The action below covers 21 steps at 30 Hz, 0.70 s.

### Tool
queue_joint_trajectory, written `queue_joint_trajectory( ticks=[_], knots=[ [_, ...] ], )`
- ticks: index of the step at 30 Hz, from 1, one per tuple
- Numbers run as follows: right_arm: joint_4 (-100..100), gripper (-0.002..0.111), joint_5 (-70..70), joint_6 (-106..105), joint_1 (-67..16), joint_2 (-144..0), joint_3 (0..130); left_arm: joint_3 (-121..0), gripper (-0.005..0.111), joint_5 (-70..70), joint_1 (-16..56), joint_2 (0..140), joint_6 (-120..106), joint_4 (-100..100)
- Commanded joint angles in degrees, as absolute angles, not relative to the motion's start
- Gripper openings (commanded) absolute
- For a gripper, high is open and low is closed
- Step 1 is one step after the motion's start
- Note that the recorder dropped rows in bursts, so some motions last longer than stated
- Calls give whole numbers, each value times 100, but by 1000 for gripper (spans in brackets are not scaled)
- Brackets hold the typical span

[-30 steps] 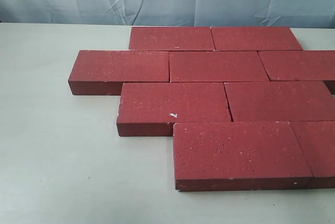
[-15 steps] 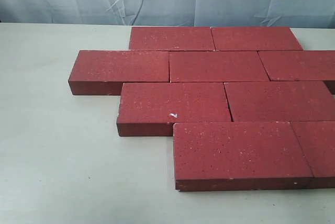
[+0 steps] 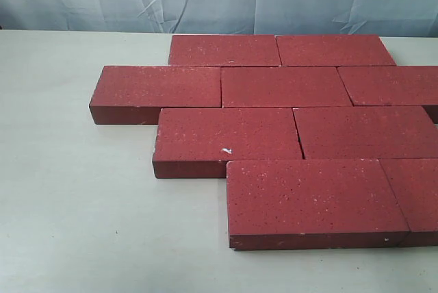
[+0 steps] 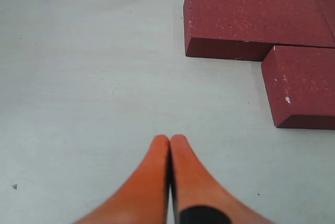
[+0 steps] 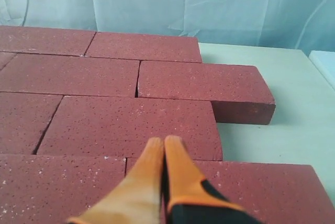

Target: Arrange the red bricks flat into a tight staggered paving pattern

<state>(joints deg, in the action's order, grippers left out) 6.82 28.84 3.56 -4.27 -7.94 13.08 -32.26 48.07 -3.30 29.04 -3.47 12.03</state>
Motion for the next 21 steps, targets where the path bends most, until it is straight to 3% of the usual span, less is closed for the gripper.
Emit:
queue_joint_trajectory(
  ticks=[1,21],
  knots=[
    [740,-1,2802,137,-397,-762,1279,-3205,0,4763,-343,2872,-362,1179],
    [160,-1,2103,135,-397,0,215,-3205,0,4751,-343,2872,-362,1179]
  ],
)
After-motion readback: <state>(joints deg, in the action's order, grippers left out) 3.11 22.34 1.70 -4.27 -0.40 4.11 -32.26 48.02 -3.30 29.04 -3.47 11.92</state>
